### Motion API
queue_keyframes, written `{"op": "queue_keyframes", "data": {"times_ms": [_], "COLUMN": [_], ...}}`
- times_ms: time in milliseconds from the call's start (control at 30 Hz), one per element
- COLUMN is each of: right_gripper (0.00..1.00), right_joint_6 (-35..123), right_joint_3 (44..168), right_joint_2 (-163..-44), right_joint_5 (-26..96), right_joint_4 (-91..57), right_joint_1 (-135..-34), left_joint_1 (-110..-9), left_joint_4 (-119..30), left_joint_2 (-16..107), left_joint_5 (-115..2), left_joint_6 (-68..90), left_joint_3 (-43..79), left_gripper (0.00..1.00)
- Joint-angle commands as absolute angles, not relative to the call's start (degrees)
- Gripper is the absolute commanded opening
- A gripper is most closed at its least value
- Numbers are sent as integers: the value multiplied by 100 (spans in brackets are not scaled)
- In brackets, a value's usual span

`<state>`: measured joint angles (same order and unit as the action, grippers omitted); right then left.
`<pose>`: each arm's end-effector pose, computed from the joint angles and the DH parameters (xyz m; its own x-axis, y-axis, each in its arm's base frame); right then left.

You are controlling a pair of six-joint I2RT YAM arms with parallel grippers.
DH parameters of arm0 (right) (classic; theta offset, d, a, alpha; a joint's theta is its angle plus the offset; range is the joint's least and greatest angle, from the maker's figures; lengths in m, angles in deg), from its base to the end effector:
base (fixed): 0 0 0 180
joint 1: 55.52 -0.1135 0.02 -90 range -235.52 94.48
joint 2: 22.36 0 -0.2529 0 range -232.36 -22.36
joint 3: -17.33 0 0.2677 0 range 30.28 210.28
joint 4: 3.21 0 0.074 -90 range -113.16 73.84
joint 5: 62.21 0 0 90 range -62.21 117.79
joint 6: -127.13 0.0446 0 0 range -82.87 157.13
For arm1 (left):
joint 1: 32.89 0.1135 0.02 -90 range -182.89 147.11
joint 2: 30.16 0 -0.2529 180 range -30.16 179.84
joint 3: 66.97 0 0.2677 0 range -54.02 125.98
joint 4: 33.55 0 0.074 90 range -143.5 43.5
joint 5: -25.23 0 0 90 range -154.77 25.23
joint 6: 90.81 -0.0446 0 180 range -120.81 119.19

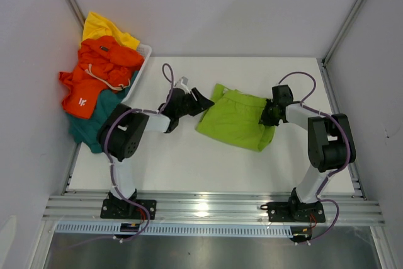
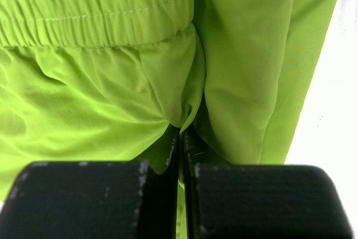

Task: Fold and stack the shorts
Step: Neatly place the folded shorts to the corner

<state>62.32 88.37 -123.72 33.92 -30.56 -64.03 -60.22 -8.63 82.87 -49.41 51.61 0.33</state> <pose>0.3595 0.0586 0.1263 -0.8429 0.3018 -0.4455 0.1714 0.9354 0.3093 0.3634 -0.2011 0.1130 -0.7177 -0.4893 -0.4955 0.1540 0.5824 -0.7982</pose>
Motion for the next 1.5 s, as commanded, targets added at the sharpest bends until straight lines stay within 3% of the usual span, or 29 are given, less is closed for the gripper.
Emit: {"op": "queue_keyframes", "data": {"times_ms": [0,167,433,700,1033,1100,1200,1233,1467], "right_gripper": [0,4,36,61,64,64,65,65,65], "right_joint_6": [6112,6130,6121,6147,6156,6156,6191,6200,6218], "right_joint_3": [8732,8829,8882,8785,8530,8530,8495,8478,8249], "right_joint_2": [-12422,-12440,-12115,-11913,-11254,-11210,-11078,-11034,-10393], "right_joint_5": [3166,3297,3236,3140,3025,2964,2859,2841,2788], "right_joint_4": [-3198,-3207,-3339,-3339,-3400,-3470,-3567,-3594,-3804], "right_joint_1": [-6361,-6361,-6352,-6361,-6352,-6334,-6334,-6334,-6308], "left_joint_1": [-5917,-5917,-5943,-6189,-6295,-6312,-6330,-6330,-6541], "left_joint_4": [-1993,-3250,-3841,-4744,-5168,-5352,-5616,-5669,-5661], "left_joint_2": [7550,7039,7617,8268,9016,9147,9429,9464,9517], "left_joint_5": [-5491,-5668,-5019,-5482,-5237,-5342,-5369,-5387,-5634], "left_joint_6": [4481,3892,3136,2538,2529,2564,2731,2749,2941], "left_joint_3": [197,715,1392,2130,2921,3183,3413,3431,3379], "left_gripper": [57,60,77,83,82,81,68,58,49]}}
